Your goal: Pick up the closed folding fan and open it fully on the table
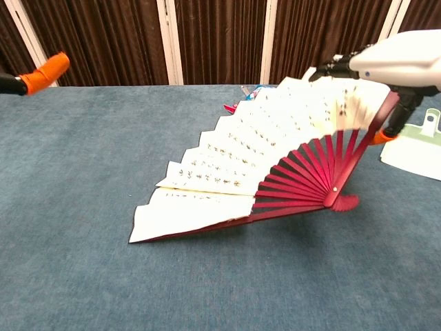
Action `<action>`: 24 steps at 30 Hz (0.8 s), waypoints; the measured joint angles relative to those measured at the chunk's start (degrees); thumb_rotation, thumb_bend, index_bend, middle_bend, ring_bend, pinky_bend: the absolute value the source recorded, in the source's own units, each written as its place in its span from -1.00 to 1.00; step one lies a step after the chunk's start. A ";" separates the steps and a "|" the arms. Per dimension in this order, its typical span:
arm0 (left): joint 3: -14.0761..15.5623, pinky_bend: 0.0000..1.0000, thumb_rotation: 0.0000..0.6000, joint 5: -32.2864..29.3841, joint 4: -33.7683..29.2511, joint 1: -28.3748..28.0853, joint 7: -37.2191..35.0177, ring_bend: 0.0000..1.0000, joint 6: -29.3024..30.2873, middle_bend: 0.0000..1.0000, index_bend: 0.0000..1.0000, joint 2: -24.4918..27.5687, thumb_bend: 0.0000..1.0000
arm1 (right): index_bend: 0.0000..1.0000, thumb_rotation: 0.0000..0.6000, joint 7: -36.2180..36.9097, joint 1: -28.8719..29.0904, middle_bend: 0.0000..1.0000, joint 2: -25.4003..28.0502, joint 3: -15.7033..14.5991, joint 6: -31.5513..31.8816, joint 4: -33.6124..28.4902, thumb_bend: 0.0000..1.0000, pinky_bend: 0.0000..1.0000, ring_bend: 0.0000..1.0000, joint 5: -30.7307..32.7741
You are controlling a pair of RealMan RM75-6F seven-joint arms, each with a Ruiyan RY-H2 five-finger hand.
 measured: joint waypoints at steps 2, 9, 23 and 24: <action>-0.09 -0.80 1.00 -0.19 -1.01 0.12 0.15 -1.00 0.21 -0.85 -0.84 0.67 0.01 | -1.00 1.00 -5.32 0.41 -0.92 0.30 -0.75 0.62 -0.72 -0.61 -0.85 -0.83 2.59; -0.26 -0.80 1.00 -0.44 -4.68 0.93 2.07 -1.00 0.85 -0.86 -0.85 4.57 0.01 | -1.00 1.00 -16.05 0.81 -0.92 0.28 -3.07 5.61 -1.83 -0.61 -0.85 -0.83 10.81; 6.19 -0.80 1.00 -11.26 -19.07 11.76 8.89 -1.00 -4.41 -0.87 -0.67 21.03 -0.05 | -0.66 1.00 1.99 -7.17 -0.78 4.05 -3.28 14.28 -5.66 -0.61 -0.79 -0.62 0.24; 6.65 -0.80 1.00 -12.54 -19.60 12.49 9.34 -1.00 -5.00 -0.88 -0.67 21.64 -0.08 | -0.64 1.00 5.86 -8.86 -0.77 4.27 -3.65 16.07 -5.74 -0.61 -0.79 -0.62 -2.96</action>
